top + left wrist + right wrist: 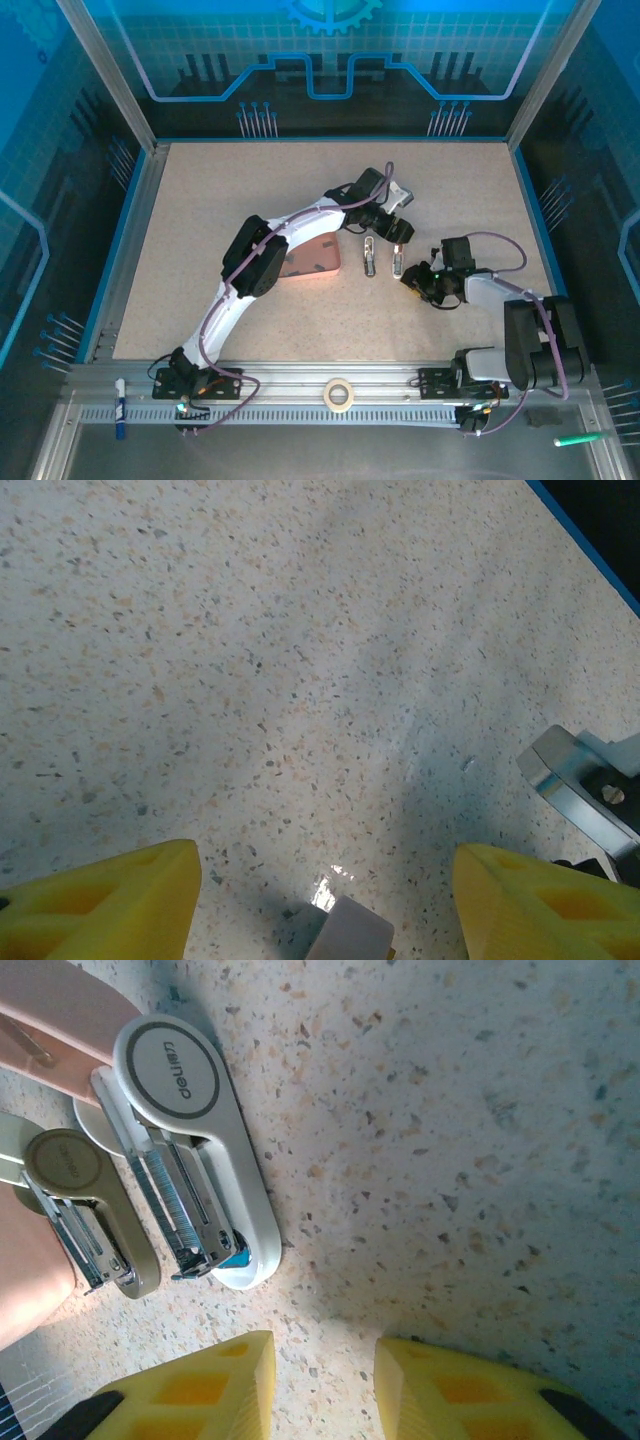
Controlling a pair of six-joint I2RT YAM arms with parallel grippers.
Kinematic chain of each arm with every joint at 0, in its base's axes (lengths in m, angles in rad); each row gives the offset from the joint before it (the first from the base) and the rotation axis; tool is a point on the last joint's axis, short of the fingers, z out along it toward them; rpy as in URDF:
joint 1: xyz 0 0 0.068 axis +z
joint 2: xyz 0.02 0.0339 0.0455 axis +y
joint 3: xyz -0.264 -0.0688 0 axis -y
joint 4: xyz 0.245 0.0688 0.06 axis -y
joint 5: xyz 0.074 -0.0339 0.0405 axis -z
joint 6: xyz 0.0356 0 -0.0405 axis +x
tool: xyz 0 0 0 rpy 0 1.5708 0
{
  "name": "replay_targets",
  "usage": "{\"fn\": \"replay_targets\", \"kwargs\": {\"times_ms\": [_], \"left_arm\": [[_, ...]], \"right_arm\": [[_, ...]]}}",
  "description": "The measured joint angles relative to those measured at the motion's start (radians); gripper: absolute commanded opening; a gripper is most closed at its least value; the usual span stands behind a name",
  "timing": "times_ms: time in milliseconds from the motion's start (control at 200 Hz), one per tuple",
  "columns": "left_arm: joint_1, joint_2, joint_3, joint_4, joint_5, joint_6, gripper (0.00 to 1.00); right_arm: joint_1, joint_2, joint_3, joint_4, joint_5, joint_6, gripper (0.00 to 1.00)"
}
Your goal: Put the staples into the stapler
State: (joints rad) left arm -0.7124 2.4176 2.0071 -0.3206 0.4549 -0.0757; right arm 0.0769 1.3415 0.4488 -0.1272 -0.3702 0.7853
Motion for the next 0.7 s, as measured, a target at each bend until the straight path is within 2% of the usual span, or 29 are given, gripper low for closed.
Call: {"fn": "replay_targets", "kwargs": {"times_ms": [700], "left_arm": [[-0.018,0.000,-0.020,-0.043,0.101,0.039,0.60]], "right_arm": [[-0.011,0.063,0.049,-0.039,-0.016,0.001,0.29]]}}
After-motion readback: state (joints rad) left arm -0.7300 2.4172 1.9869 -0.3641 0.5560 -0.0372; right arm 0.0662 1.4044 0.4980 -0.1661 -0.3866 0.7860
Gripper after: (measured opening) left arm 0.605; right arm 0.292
